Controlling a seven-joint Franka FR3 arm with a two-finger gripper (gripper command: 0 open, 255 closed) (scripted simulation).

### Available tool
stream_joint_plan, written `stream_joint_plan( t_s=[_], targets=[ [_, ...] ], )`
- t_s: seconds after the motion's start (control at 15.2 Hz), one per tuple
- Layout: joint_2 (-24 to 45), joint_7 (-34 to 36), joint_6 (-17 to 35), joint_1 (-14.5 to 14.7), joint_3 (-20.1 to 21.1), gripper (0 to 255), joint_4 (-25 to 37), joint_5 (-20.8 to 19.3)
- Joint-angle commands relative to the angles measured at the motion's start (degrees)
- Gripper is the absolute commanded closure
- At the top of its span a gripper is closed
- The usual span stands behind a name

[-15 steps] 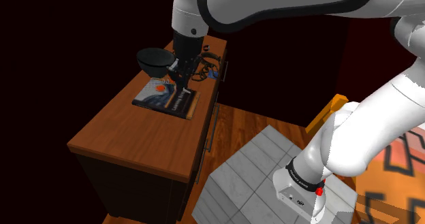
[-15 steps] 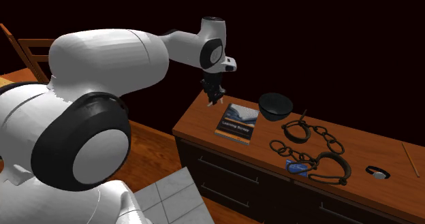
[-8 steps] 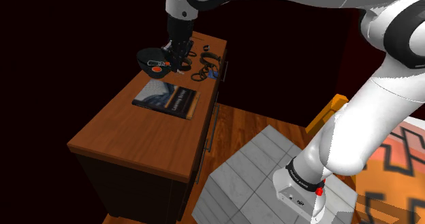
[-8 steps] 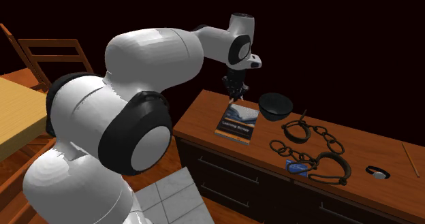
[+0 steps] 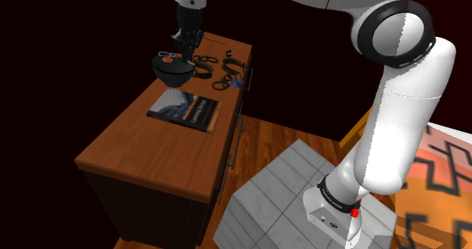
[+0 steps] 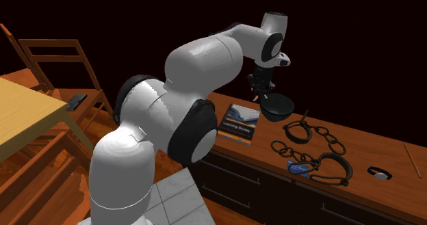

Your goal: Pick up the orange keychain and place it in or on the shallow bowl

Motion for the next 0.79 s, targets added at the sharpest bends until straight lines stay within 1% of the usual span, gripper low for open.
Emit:
stream_joint_plan(
  t_s=[0.0,0.2,0.26,0.33,0.4,0.73],
  targets=[
    [3.97,-1.14,-2.11,-0.11,-0.58,255,6.01,-0.82],
    [12.36,-2.98,-7.05,0.42,-1.55,255,19.29,-2.32],
    [15.88,-3.68,-9.35,0.84,-1.92,255,25.12,-2.87],
    [20.27,-4.50,-12.40,1.53,-2.37,255,32.61,-3.47],
    [23.08,-4.99,-14.47,2.07,-2.69,255,37.55,-3.80],
    [20.11,-4.63,-8.36,0.82,-2.46,255,28.37,-3.38]
  ],
)
